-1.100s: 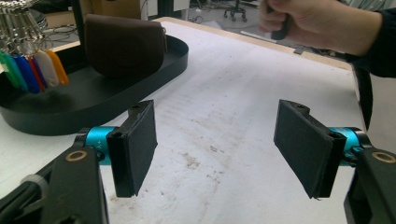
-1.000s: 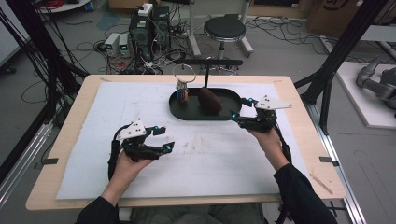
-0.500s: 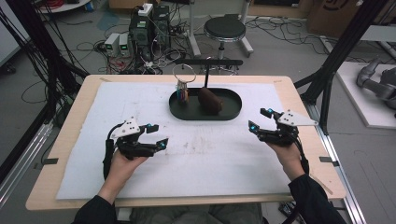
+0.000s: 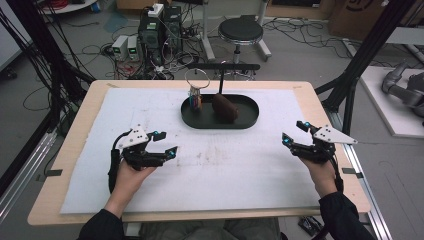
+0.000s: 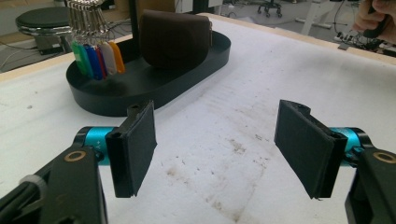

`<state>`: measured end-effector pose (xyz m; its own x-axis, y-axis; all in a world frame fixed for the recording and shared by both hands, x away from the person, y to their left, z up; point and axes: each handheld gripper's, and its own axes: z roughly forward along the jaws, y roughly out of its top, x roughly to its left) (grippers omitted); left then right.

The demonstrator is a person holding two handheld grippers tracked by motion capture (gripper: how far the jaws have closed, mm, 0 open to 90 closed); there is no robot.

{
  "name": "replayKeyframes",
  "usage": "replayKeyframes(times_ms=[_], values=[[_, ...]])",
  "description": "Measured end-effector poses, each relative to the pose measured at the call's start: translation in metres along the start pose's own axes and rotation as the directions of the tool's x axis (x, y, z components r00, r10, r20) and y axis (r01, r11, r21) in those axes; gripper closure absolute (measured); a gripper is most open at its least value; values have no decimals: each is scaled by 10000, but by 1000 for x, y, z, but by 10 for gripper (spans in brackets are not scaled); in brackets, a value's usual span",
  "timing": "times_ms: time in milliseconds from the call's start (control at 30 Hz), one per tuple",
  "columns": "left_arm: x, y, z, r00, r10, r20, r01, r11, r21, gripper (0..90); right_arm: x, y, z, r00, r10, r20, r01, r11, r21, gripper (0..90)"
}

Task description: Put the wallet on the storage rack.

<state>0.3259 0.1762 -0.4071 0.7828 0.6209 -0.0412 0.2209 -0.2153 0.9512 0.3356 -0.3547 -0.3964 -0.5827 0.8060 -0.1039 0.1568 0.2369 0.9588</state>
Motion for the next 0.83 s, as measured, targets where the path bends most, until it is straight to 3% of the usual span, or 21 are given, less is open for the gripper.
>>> replayKeyframes(times_ms=[267,400,833], values=[[1,0,-9,9997,54,-227,-57,9999,-135,294,-2,-3,5,10000,3,-12,-2,9993,376,279],[2,-1,-12,9995,44,-310,-50,9998,-182,294,-1,-4,9,9995,-300,3,300,9978,588,278],[4,0,-14,9991,59,-411,-67,9998,-175,294,-3,-9,11,9997,-234,-34,236,9965,797,278]])
